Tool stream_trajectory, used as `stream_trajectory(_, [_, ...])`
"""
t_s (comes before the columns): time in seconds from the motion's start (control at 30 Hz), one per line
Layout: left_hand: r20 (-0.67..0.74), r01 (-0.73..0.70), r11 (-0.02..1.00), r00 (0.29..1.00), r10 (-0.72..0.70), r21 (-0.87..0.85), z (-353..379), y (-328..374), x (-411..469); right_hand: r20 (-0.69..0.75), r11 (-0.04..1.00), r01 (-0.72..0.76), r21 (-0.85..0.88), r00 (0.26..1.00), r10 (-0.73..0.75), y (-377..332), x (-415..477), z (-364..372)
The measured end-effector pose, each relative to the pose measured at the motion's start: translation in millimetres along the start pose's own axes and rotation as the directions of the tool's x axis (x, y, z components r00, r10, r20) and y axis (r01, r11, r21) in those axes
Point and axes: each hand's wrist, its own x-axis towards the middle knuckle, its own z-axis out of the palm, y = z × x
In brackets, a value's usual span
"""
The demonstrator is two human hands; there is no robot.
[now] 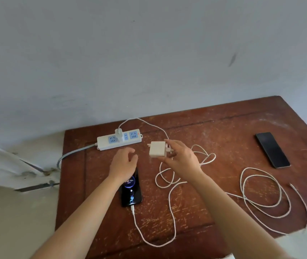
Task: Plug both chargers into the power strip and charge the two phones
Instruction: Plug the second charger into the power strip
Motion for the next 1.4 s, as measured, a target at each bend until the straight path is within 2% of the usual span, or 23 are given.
stream_trajectory(0.07, [-0.004,-0.027,0.97,1.0,0.029,0.242,-2.6,-15.1,12.0,0.043,0.994,0.023,-0.108,0.999,-0.019,-3.5,24.4,3.3])
stream_trajectory(0.17, [0.028,-0.053,0.855,0.999,0.045,0.515,-5.2,-34.8,29.6,0.12,0.981,0.064,-0.183,0.992,-0.042,-9.2,57.9,16.0])
stream_trajectory(0.3, [0.034,-0.039,0.765,0.999,0.023,0.643,-6.6,-56.3,48.5,0.23,0.952,0.135,-0.275,0.971,-0.071,-15.2,93.2,34.1])
stream_trajectory(0.5, [0.012,-0.031,0.815,1.0,0.029,0.579,1.6,-74.3,52.7,0.288,0.927,0.209,-0.312,0.95,-0.118,-21.4,119.9,47.4])
stream_trajectory(0.67, [-0.01,-0.058,0.795,0.997,0.08,0.604,5.2,-81.8,52.5,0.345,0.885,0.3,-0.356,0.922,-0.173,-26.3,134.7,45.5])
stream_trajectory(0.97, [-0.005,-0.113,0.768,0.989,0.15,0.63,0.7,-85.4,54.1,0.512,0.709,0.515,-0.481,0.822,-0.25,-52.1,148.1,49.9])
stream_trajectory(1.07, [-0.006,-0.112,0.77,0.989,0.149,0.628,0.3,-84.2,54.7,0.537,0.739,0.519,-0.429,0.804,-0.254,-53.9,147.8,54.3])
stream_trajectory(1.2, [0.006,-0.122,0.768,0.988,0.153,0.629,-2.1,-84.1,56.1,0.477,0.866,0.381,-0.325,0.856,-0.198,-45.5,145.7,48.6])
stream_trajectory(1.27, [0.013,-0.132,0.761,0.987,0.16,0.636,-3.4,-85.4,56.8,0.46,0.865,0.38,-0.328,0.864,-0.205,-44.0,142.9,48.6])
stream_trajectory(1.4, [0.012,-0.138,0.778,0.986,0.166,0.613,-4.1,-85.6,56.0,0.502,0.81,0.457,-0.368,0.831,-0.24,-52.8,138.8,65.7])
